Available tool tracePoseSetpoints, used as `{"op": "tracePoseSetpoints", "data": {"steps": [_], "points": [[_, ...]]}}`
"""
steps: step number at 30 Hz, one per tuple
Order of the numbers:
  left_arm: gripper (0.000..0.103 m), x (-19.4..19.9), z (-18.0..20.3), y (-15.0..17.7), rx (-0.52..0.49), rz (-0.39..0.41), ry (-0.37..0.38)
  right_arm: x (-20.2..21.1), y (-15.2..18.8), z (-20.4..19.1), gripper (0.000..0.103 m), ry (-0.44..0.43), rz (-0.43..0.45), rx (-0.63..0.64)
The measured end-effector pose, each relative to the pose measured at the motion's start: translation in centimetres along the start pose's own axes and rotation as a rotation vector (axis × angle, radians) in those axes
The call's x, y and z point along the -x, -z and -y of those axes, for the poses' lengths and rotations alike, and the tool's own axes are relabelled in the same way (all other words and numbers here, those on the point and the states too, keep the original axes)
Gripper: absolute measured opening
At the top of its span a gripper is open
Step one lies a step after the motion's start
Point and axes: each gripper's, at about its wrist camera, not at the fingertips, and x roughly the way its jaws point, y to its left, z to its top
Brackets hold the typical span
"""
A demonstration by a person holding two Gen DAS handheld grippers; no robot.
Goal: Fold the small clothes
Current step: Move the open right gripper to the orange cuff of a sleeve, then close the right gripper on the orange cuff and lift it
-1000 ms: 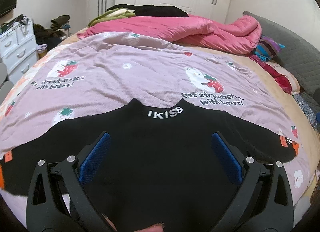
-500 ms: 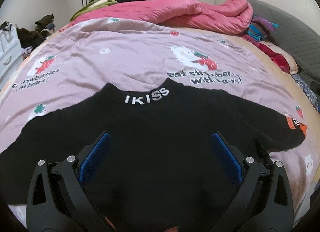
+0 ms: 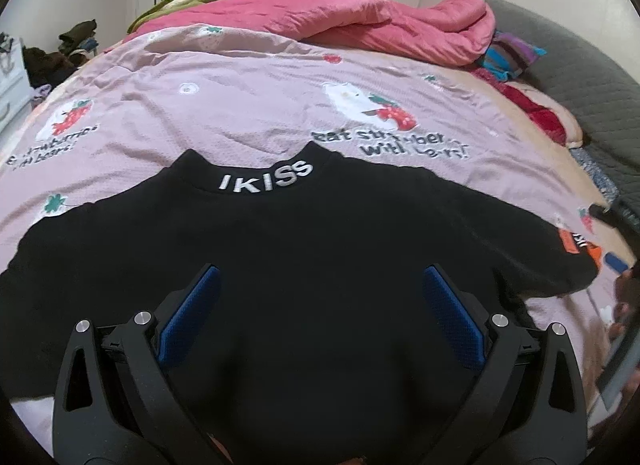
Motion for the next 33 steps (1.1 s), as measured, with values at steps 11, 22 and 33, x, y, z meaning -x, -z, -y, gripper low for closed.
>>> {"op": "tracePoseSetpoints", "data": {"steps": [11,22,33], "points": [[0.095,0.2,-0.1,-0.1,0.003,0.039,-0.001,-3.4,-0.2,4.3,0.099,0.125,-0.053,-0.111],[0.095,0.0,-1.9,-0.2,0.062,0.014,-0.015,-7.3,-1.1,7.2,0.093,0.064,-0.061,-0.202],[0.095,1.1,-3.3,0.3,0.129,-0.017,0.056,-4.4,-1.9,7.0,0.019,-0.084,0.002,-0.183]]}}
